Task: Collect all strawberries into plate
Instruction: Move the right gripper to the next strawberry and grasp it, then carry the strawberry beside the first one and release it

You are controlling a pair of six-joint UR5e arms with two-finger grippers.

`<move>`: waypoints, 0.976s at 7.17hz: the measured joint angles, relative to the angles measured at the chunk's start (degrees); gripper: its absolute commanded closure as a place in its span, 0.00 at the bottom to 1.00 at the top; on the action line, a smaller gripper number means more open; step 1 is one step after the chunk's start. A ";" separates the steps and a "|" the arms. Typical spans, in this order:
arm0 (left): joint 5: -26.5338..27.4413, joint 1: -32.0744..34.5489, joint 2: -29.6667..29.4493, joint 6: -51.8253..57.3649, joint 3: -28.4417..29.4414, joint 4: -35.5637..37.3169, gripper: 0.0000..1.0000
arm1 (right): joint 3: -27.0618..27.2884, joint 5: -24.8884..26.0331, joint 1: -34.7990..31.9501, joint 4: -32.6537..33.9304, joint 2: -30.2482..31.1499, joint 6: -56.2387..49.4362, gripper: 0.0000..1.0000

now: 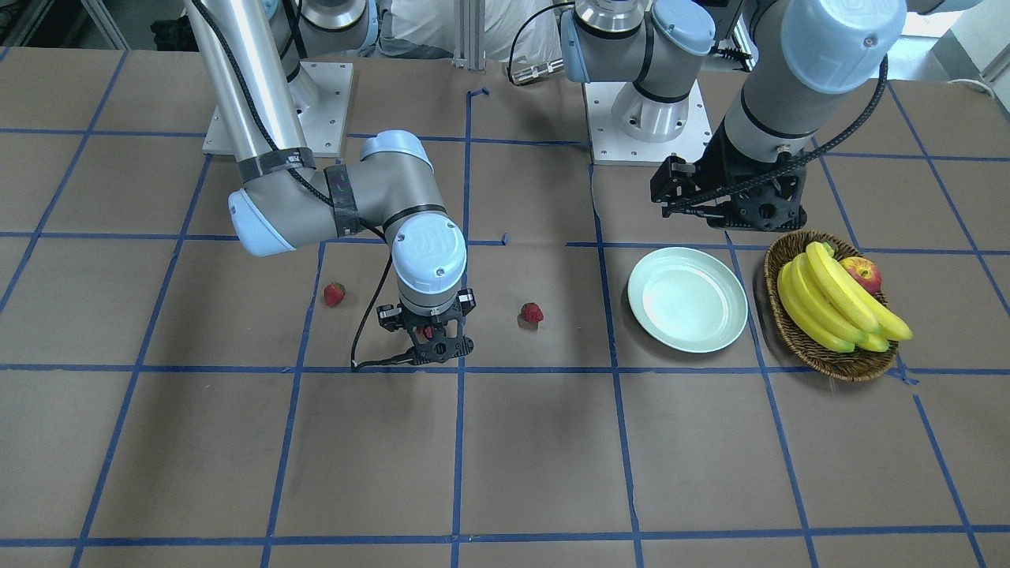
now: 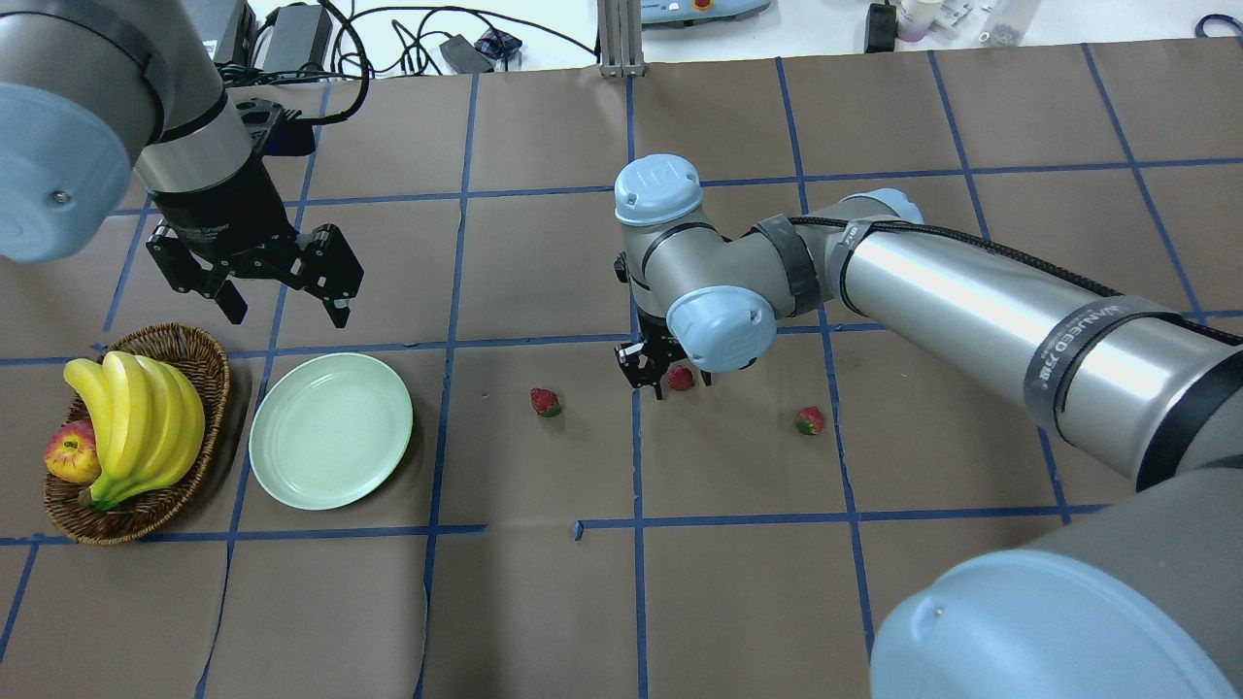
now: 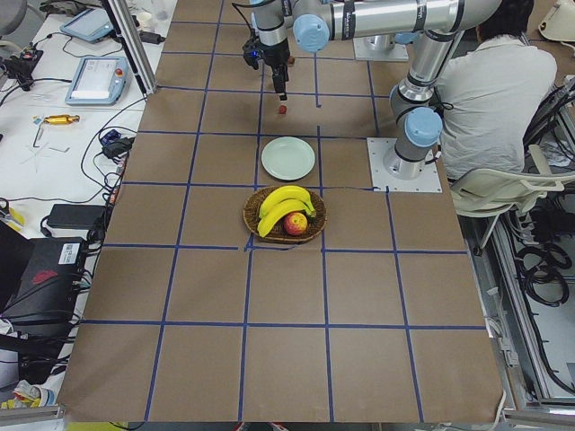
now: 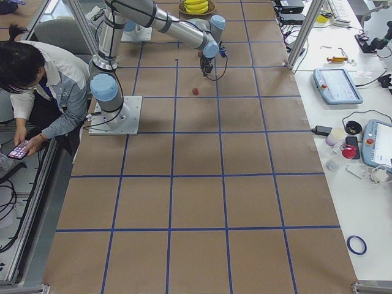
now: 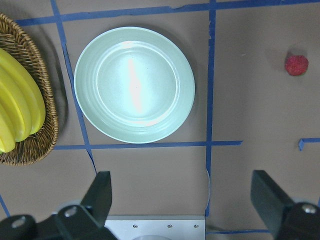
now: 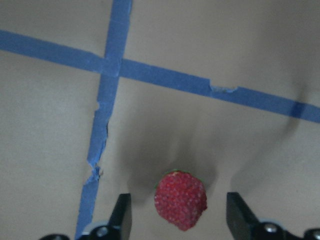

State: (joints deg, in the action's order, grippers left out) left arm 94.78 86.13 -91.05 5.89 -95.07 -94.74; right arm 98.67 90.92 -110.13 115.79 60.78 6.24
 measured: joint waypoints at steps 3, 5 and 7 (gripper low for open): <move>0.12 0.00 0.00 0.08 -0.02 0.00 0.00 | -0.50 -0.06 0.00 -0.11 0.32 0.08 1.00; 0.14 0.00 0.00 0.14 0.07 0.00 0.00 | -1.75 -0.43 -0.15 -0.22 1.74 1.04 1.00; 0.35 0.00 0.08 0.33 0.19 0.03 0.00 | -1.90 -3.80 -2.09 -0.23 2.56 4.73 1.00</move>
State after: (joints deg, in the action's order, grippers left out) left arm 95.13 86.13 -90.97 6.22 -94.88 -94.71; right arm 96.77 87.12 -112.22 115.56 63.34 10.98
